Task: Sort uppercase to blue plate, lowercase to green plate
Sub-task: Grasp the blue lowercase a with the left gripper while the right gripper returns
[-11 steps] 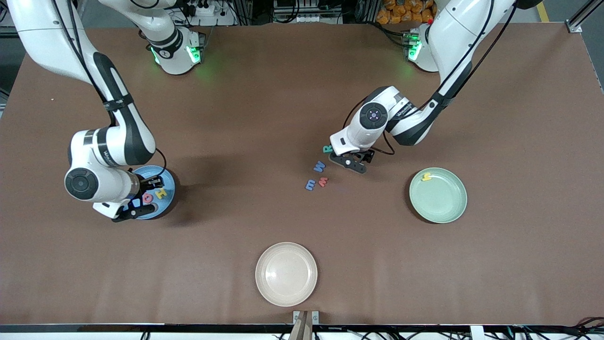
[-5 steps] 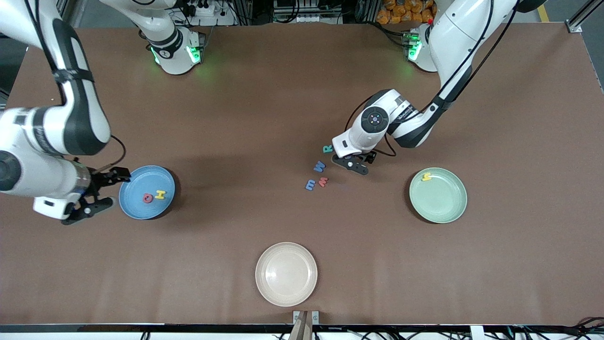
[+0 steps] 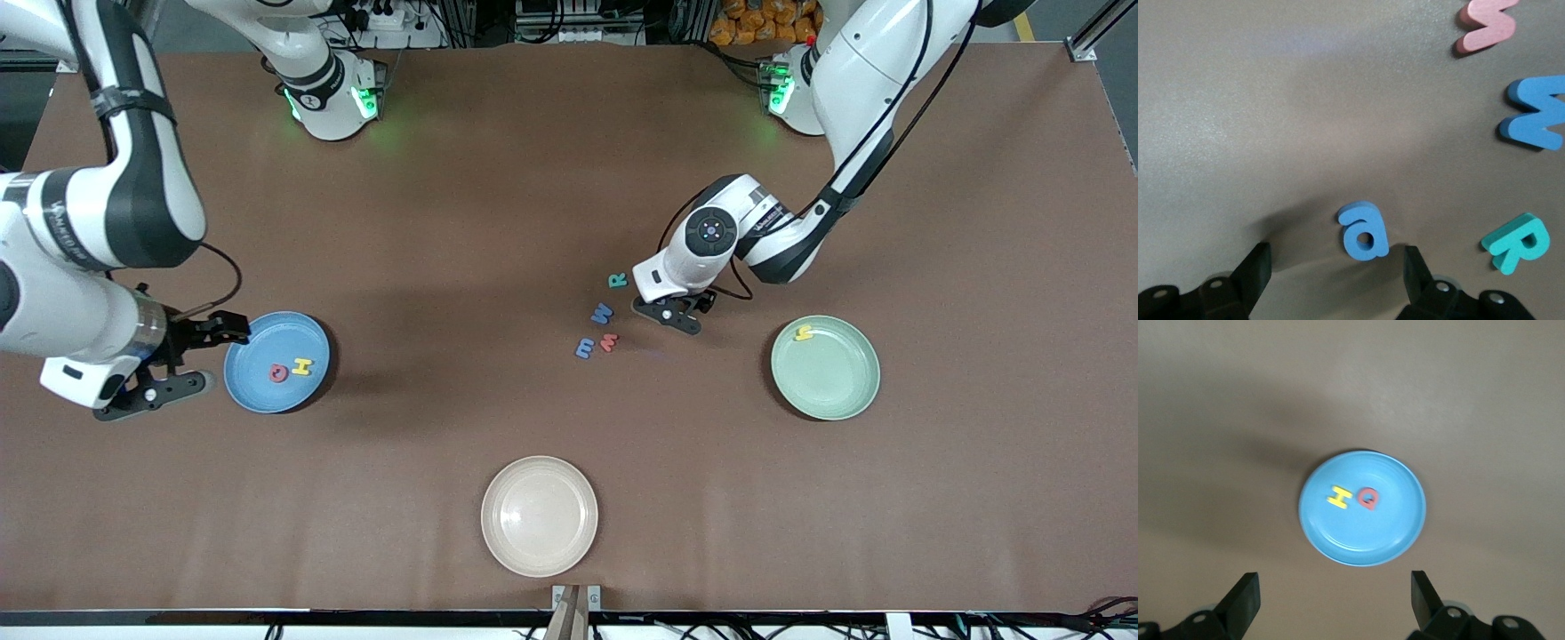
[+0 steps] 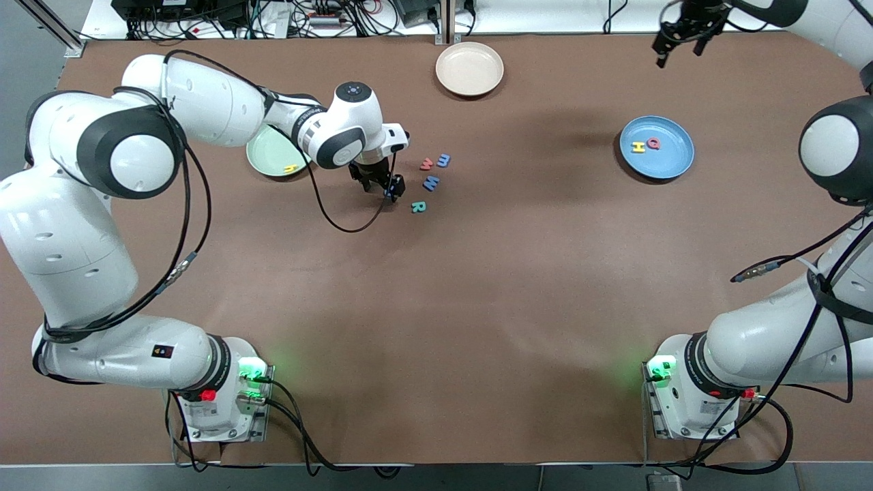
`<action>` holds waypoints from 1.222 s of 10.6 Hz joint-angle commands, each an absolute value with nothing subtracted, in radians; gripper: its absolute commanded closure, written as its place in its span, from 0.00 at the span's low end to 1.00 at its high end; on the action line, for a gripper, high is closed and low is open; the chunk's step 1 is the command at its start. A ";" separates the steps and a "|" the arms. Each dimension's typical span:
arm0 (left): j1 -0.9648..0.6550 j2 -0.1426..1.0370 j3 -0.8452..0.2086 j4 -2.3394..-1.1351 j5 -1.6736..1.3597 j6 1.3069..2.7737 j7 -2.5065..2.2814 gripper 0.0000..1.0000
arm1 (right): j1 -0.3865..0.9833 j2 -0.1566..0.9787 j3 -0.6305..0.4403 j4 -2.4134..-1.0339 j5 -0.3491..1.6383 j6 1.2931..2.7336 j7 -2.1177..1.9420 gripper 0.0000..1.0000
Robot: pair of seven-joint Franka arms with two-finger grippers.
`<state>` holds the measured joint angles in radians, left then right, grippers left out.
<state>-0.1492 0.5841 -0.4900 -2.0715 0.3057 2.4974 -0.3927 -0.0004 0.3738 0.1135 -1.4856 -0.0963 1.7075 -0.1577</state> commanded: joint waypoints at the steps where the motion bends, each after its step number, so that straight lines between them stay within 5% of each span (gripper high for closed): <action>1: -0.152 0.592 -0.492 -2.060 0.331 2.511 -0.419 0.14 | 0.075 0.338 0.115 -1.486 -0.046 1.692 -0.013 0.00; 8: -0.179 0.604 -0.492 -2.025 0.327 2.511 -0.457 0.21 | 0.348 0.356 0.115 -1.497 0.001 1.810 0.403 0.06; 13: -0.183 0.612 -0.492 -2.025 0.331 2.511 -0.462 0.24 | 0.380 0.377 0.115 -1.499 0.002 1.821 0.442 0.10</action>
